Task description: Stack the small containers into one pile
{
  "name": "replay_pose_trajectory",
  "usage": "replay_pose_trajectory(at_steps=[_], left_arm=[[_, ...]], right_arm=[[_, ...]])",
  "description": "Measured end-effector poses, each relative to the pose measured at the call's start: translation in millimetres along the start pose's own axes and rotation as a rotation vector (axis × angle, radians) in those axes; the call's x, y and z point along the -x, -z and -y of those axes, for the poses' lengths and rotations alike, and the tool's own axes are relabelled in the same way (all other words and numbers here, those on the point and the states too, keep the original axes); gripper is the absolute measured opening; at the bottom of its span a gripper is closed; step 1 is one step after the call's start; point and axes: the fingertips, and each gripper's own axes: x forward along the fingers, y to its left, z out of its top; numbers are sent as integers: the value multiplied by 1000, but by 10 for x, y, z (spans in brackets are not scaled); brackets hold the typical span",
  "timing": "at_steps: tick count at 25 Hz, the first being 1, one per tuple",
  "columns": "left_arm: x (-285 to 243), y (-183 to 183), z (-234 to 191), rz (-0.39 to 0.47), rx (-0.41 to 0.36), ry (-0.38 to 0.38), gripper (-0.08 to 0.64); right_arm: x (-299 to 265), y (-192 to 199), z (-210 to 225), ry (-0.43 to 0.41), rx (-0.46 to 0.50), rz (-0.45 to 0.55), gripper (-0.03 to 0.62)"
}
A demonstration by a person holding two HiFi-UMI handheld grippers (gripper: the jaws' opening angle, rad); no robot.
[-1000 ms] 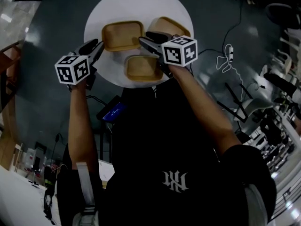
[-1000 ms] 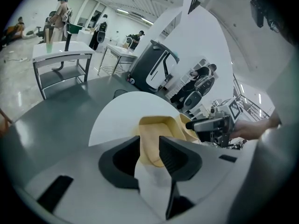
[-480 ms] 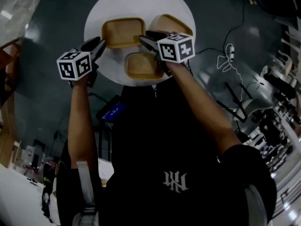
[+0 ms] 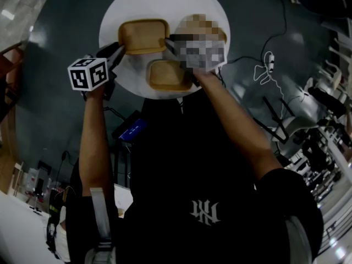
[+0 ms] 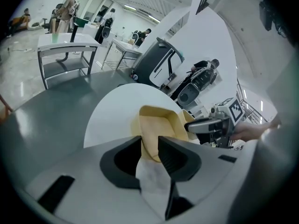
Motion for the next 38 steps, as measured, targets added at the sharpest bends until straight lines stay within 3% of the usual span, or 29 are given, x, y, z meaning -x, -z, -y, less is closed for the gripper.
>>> replay_pose_trajectory(at_steps=[8, 17, 21, 29, 38], left_arm=[[-33, 55, 54, -19, -14, 22, 74], [49, 67, -103, 21, 12, -28, 124], [21, 28, -112, 19, 11, -31, 132], [-92, 28, -106, -8, 10, -49, 132], [-75, 28, -107, 13, 46, -64, 32]], right_arm=[[-66, 20, -125, -58, 6, 5, 71], [67, -152, -41, -1, 37, 91, 92], [71, -165, 54, 40, 48, 75, 154], [-2, -147, 97, 116, 99, 34, 158], [-26, -157, 87, 144, 140, 8, 158]])
